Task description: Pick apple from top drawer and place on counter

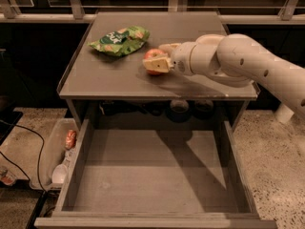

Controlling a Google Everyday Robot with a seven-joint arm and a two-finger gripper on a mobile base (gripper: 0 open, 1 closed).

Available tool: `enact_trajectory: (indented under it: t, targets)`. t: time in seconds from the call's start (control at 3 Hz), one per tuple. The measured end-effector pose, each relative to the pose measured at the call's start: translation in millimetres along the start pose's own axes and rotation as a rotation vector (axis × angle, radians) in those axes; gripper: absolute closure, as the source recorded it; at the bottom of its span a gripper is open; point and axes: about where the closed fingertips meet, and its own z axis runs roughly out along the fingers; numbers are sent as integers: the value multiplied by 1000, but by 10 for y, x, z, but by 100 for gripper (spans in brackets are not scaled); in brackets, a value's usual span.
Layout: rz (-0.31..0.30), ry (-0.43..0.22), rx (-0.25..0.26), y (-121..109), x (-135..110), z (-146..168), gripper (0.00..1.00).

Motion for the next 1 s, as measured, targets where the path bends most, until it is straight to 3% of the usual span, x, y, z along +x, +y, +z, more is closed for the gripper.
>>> enact_trajectory:
  t: [0.33,1.0]
  targets:
    - [1,18,-12,67,76,60,100]
    - [1,18,-12,67,75,60,59]
